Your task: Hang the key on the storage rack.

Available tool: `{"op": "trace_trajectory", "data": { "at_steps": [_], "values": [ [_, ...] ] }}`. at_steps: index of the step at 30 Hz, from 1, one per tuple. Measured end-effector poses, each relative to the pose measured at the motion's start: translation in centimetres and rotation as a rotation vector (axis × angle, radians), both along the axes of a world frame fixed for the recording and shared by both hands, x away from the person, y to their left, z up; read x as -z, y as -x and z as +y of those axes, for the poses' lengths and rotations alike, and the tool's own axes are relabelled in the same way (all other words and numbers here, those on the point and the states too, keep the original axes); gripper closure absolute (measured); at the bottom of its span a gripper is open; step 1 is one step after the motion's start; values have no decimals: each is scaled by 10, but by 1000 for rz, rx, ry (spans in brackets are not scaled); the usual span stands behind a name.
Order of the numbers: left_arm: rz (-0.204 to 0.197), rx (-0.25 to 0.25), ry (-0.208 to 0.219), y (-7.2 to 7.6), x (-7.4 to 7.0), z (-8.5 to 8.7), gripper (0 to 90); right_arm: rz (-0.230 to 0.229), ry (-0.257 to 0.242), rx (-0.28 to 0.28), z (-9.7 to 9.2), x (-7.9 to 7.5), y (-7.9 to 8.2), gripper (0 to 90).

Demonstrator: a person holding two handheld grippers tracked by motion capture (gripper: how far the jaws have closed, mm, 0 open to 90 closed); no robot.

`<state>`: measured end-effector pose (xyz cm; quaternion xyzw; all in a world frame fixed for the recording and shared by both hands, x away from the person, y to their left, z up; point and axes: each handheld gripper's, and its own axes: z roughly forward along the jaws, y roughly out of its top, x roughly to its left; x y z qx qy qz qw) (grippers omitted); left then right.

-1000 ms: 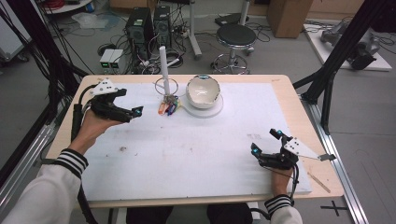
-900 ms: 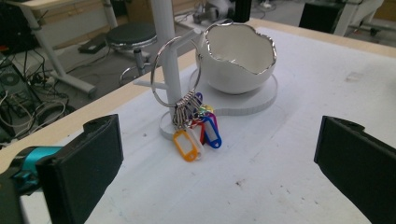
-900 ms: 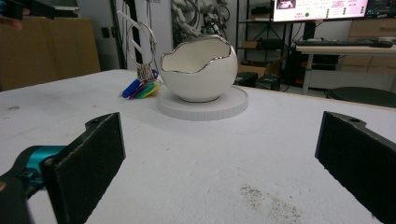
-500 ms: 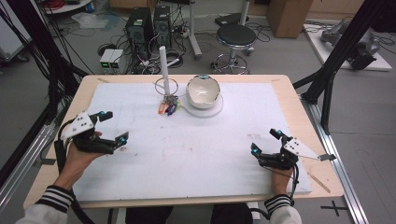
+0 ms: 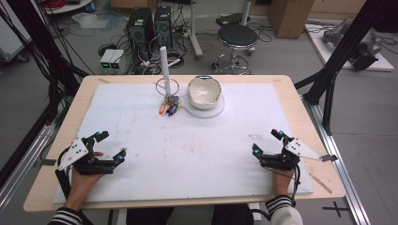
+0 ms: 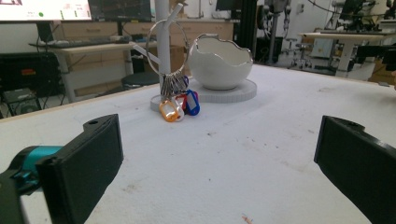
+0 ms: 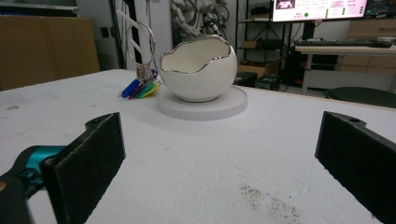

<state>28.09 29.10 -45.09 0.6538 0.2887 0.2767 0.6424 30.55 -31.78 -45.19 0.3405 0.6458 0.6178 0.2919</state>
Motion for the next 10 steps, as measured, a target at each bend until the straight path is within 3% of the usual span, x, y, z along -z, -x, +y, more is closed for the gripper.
{"op": "trace_trajectory", "data": {
  "at_steps": [4, 10],
  "values": [
    [-43, -12, -10, 4, 2, -1, 17, -1, 0, 0, 0, 0, 0, 10],
    [-25, -46, -9, 4, 2, -2, 17, 3, -3, -3, 0, 0, 0, 10]
  ]
}}
